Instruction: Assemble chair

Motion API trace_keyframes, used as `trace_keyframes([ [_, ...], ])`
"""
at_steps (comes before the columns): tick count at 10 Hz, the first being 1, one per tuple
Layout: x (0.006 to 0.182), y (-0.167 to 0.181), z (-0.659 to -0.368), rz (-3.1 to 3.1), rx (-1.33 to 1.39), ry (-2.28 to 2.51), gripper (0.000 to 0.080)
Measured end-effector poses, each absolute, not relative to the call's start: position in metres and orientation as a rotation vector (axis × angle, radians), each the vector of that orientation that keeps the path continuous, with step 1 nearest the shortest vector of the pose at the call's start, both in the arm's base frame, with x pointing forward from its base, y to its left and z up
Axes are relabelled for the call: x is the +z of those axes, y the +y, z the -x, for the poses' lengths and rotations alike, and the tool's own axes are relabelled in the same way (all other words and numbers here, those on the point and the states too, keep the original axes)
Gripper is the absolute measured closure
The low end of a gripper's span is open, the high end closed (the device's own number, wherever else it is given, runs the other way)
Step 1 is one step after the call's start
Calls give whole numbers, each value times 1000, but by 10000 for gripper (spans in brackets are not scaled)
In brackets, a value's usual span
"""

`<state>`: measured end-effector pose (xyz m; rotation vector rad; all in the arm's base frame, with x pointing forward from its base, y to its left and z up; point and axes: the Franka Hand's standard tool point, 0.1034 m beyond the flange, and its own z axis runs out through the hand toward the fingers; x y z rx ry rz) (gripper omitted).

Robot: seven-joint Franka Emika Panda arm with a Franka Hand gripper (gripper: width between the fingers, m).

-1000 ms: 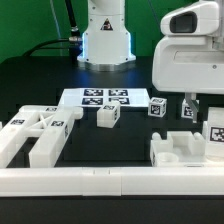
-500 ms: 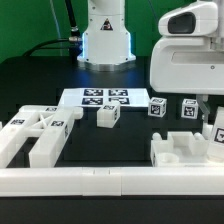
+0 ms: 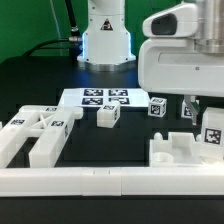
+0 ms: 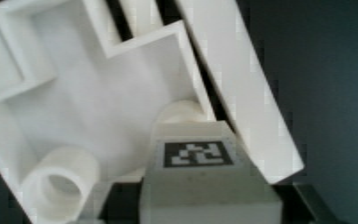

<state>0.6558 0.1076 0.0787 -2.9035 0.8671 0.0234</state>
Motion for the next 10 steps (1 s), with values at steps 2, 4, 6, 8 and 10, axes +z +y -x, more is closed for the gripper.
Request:
trace_keyframes([
  [2,77,105,-655,2798,64,1124,505],
  [4,76,111,-655,2754,101,1244,505],
  [6,76,111,-655,2689,112,1386,505],
  [8,76,113,-655,2590,127,1569,505],
  [10,76,114,-654,2497,140,1712,505],
])
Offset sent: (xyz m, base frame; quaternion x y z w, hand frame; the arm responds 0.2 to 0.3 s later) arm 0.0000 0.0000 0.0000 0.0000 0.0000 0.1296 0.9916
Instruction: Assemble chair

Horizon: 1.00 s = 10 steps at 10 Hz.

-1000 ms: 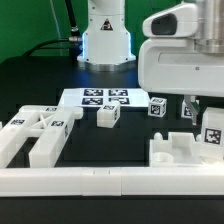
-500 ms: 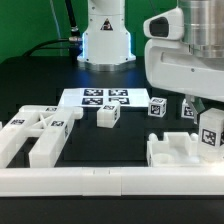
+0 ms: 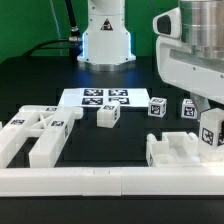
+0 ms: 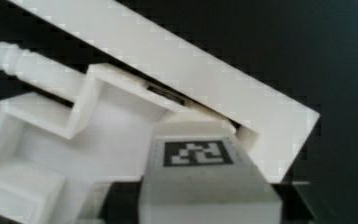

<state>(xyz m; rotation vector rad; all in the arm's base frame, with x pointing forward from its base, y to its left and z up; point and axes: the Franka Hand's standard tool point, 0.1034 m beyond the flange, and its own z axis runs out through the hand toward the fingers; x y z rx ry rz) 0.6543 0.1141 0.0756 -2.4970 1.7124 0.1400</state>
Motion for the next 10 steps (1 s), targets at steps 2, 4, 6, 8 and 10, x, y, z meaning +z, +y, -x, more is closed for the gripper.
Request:
trace_keyframes([
  [2,75,117,-656,2269,139,1963,505],
  [4,74,120,-659,2056,144,2157,505],
  [6,74,121,-660,1925,160,2267,505],
  [8,74,121,-660,1907,163,2281,505],
  [10,74,121,-659,1983,165,2221,325],
])
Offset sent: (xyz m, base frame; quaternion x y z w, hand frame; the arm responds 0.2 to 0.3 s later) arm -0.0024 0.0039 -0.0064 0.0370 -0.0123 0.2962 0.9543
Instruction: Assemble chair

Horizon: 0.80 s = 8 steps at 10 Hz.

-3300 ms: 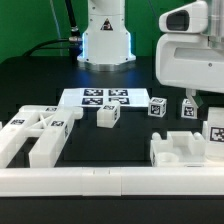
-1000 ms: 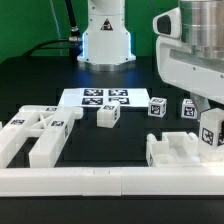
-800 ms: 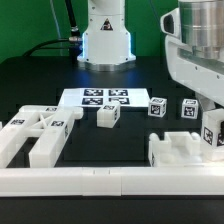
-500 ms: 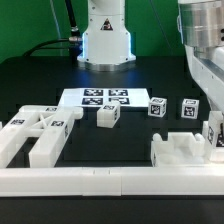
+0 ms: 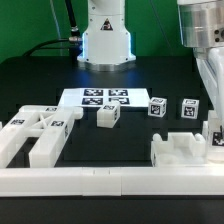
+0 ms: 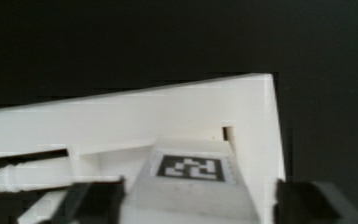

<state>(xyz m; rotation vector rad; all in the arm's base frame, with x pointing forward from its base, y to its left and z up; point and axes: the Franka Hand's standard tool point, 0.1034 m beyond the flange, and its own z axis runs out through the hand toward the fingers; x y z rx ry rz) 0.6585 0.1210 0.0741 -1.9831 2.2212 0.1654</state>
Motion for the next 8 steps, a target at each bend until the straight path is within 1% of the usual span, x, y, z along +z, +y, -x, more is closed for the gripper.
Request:
trace_keyframes([
  [1,78,120,-653,2156,258,2119,205],
  [2,82,121,-662,2228,250,2027,167],
  [4,81,120,-661,2380,230,1827,153],
  [8,80,120,-661,2625,194,1411,151],
])
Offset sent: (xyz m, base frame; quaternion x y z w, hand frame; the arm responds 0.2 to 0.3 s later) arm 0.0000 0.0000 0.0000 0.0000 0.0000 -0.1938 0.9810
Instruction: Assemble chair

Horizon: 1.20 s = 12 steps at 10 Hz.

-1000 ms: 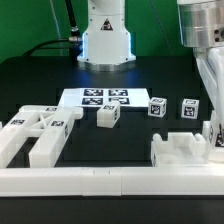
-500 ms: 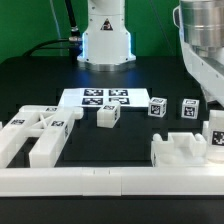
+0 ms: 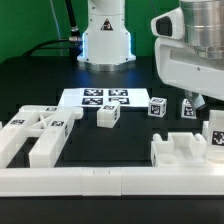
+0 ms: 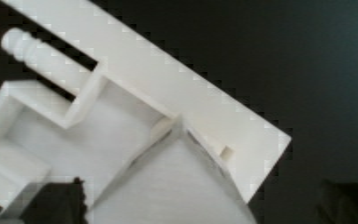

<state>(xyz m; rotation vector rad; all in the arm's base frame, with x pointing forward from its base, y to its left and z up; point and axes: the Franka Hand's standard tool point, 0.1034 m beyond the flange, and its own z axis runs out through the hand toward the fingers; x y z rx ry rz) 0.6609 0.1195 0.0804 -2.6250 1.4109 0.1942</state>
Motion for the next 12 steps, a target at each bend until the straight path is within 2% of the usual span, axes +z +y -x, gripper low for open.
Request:
trace_keyframes([
  [4,80,114,-656,3015,90,625,151],
  [9,80,114,-655,3075,51,179,151],
  [11,78,114,-655,3075,54,184,402],
  [12,78,114,-654,3075,54,201,402],
])
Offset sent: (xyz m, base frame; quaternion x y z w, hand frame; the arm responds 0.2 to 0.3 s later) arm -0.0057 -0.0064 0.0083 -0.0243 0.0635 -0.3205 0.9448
